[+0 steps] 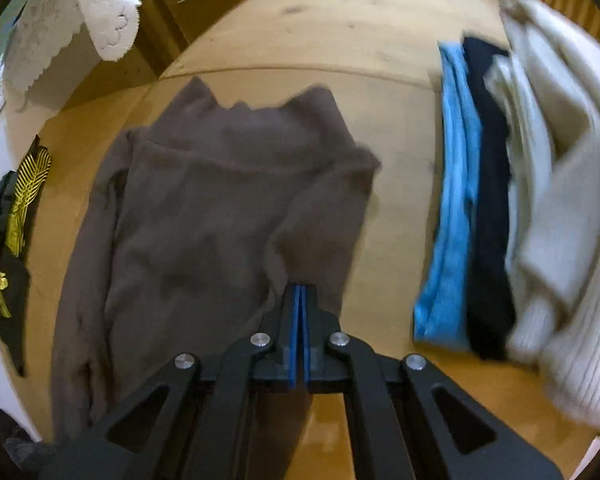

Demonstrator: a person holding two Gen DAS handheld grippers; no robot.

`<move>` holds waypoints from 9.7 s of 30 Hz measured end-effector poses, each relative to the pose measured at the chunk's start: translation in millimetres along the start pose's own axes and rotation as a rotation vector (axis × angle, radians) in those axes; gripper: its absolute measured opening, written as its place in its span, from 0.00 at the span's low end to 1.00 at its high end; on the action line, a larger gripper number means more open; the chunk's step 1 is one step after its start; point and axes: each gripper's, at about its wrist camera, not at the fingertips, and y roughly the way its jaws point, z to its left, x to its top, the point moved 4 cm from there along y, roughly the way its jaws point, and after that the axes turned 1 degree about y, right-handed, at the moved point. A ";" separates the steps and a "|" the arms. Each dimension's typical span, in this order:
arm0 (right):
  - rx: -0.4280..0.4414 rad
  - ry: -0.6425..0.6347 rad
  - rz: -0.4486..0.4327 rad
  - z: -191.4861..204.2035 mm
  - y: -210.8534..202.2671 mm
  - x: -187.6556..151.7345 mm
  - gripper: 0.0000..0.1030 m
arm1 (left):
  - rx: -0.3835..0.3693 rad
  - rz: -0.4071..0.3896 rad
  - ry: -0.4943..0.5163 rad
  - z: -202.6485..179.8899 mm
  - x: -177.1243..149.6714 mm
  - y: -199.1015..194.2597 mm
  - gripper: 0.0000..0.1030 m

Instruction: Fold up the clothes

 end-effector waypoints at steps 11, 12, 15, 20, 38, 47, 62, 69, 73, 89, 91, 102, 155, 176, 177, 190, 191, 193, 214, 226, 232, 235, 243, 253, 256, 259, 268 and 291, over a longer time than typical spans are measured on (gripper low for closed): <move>0.094 0.058 -0.117 -11.3 -42.0 2.3 0.01 | -0.089 -0.088 -0.293 111.7 -14.7 -62.4 0.21; 0.102 0.058 -0.101 -9.1 -31.8 2.8 0.01 | -0.041 -0.083 -0.306 131.9 -19.0 -59.8 0.21; 0.106 0.056 -0.080 -4.0 -12.9 5.1 0.01 | 0.096 -0.053 -0.322 184.0 -30.3 -40.2 0.20; 0.084 0.053 -0.093 2.5 -0.7 10.1 0.01 | 0.026 -0.012 -0.454 242.5 -41.0 15.3 0.20; -0.061 0.022 -0.110 2.2 24.6 4.9 0.01 | 0.053 0.077 -0.441 266.2 -24.1 104.4 0.28; -0.077 -0.066 -0.180 35.6 17.7 6.9 0.02 | 0.148 0.115 -0.383 264.4 -21.6 106.1 0.29; 0.013 -0.029 -0.204 32.2 32.8 3.6 0.06 | 0.178 0.033 -0.446 275.8 -15.4 82.8 0.38; 0.146 -0.090 -0.207 48.4 -33.9 -77.2 0.06 | 0.060 -0.040 -0.458 242.0 -32.1 -8.4 0.35; 0.164 -0.112 -0.260 58.4 -110.2 -151.9 0.10 | 0.081 -0.121 -0.404 193.7 -71.8 -125.9 0.37; 0.208 -0.122 -0.297 129.2 -227.0 -352.4 0.31 | 0.063 -0.195 -0.373 27.9 -198.8 -308.6 0.40; 0.142 -0.145 -0.232 144.5 -179.6 -356.7 0.31 | 0.019 -0.142 -0.344 -0.1 -203.4 -271.9 0.41; 0.106 -0.266 -0.078 172.3 -97.5 -373.6 0.35 | -0.025 -0.022 -0.365 -66.6 -216.4 -189.3 0.33; -0.091 -0.111 0.158 132.1 -41.4 -207.4 0.13 | -0.117 -0.148 -0.530 -133.7 -148.8 -181.6 0.12; 0.026 -0.180 -0.042 141.3 -99.1 -229.3 0.33 | -0.071 -0.116 -0.559 -115.4 -181.8 -188.8 0.17; 0.056 -0.183 -0.091 141.3 -113.7 -238.7 0.33 | -0.069 -0.128 -0.557 -114.4 -182.7 -196.5 0.17; -0.058 -0.278 -0.123 128.2 -68.6 -313.4 0.25 | -0.102 -0.179 -0.449 -120.9 -157.3 -196.0 0.20; -0.046 -0.271 -0.119 127.5 -73.8 -313.5 0.25 | -0.107 -0.175 -0.453 -119.2 -160.2 -195.5 0.20; 0.027 -0.224 -0.119 122.1 -89.8 -316.4 0.26 | -0.116 -0.167 -0.461 -115.8 -166.1 -194.5 0.20; 0.187 -0.227 -0.121 142.3 -114.8 -418.1 0.37 | 0.006 -0.119 -0.198 -178.4 -166.6 -180.3 0.33; 0.158 -0.257 -0.039 143.8 -89.9 -421.7 0.37 | 0.305 -0.161 0.046 -186.2 -147.0 -206.0 0.09; 0.136 -0.275 -0.084 143.0 -105.6 -421.0 0.37 | 0.278 -0.073 -0.002 -173.5 -172.1 -193.1 0.11; 0.146 -0.326 -0.125 150.9 -120.8 -423.1 0.38 | 0.210 -0.082 -0.087 -168.3 -184.6 -201.1 0.12; 0.034 -0.620 -0.097 203.3 -113.2 -429.0 0.42 | 0.048 -0.114 -0.310 -145.1 -207.1 -219.1 0.12; -0.068 -0.862 0.019 236.7 -88.4 -427.4 0.42 | 0.009 -0.138 -0.425 -129.2 -226.4 -224.1 0.12; -0.067 -0.866 0.036 241.0 -82.8 -420.6 0.42 | 0.017 -0.153 -0.457 -123.6 -231.0 -228.2 0.12; -0.019 -0.795 0.095 234.1 -79.2 -411.6 0.40 | 0.025 -0.165 -0.474 -120.7 -237.6 -232.9 0.17; -0.046 -0.906 0.134 242.9 -87.9 -420.5 0.41 | 0.026 -0.171 -0.558 -101.7 -263.6 -240.7 0.17; 0.439 -0.244 0.014 160.1 -131.7 -364.6 0.18 | -0.199 -0.266 -0.594 -105.0 -217.9 -228.7 0.23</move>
